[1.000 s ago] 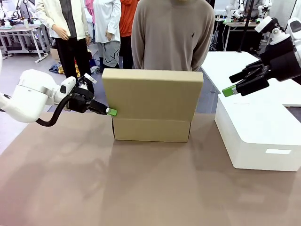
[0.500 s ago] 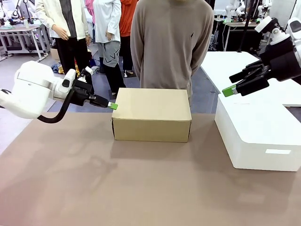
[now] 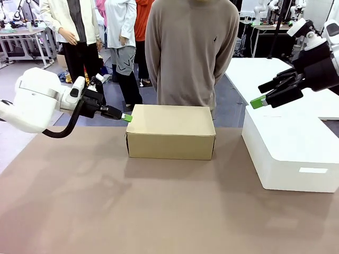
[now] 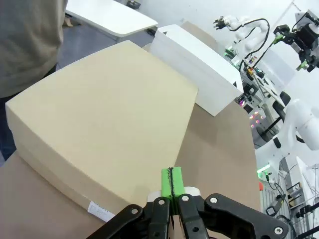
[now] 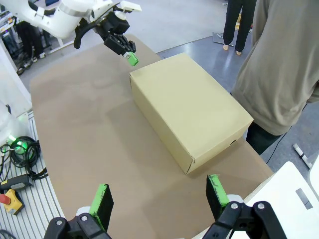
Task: Pack the shoes into the box.
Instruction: Close the Shoes Box, then press down on the lid of the Shoes Box.
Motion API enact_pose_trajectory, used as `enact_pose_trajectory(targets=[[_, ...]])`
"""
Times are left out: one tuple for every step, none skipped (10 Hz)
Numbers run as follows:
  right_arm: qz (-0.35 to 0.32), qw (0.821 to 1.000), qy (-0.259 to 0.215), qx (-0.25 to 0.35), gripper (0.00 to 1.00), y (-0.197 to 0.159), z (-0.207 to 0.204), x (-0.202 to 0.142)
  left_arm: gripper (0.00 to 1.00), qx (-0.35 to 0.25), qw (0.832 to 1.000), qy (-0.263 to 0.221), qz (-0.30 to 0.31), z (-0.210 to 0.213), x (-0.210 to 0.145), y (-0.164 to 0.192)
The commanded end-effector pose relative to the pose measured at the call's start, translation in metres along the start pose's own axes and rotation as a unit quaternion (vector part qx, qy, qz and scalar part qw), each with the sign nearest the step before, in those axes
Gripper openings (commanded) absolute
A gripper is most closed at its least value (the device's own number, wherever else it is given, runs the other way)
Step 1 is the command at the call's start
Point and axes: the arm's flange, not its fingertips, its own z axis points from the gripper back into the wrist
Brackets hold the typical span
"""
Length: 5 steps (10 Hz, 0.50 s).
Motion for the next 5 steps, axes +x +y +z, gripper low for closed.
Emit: enact_pose_trajectory(targets=[[0.005, 1.0, -0.009, 0.006, 1.0, -0.0018, -0.0008, 0.0004, 0.0, 0.003, 1.0, -0.001, -0.001, -0.0004, 0.0005, -0.0002], [0.005, 1.0, -0.009, 0.006, 1.0, -0.0018, -0.0008, 0.0004, 0.0, 0.003, 1.0, -0.001, -0.001, -0.0004, 0.0005, -0.0002], [0.005, 1.0, -0.009, 0.006, 1.0, -0.0018, -0.0008, 0.0004, 0.0, 0.003, 1.0, -0.001, -0.001, -0.0004, 0.0005, -0.0002], [0.005, 1.0, -0.009, 0.006, 1.0, -0.0018, -0.0008, 0.0004, 0.0, 0.003, 1.0, -0.001, -0.001, -0.0004, 0.0005, -0.0002], [0.005, 1.0, -0.009, 0.006, 1.0, -0.0018, -0.0008, 0.0004, 0.0, 0.003, 1.0, -0.001, -0.001, -0.0004, 0.0005, -0.0002]])
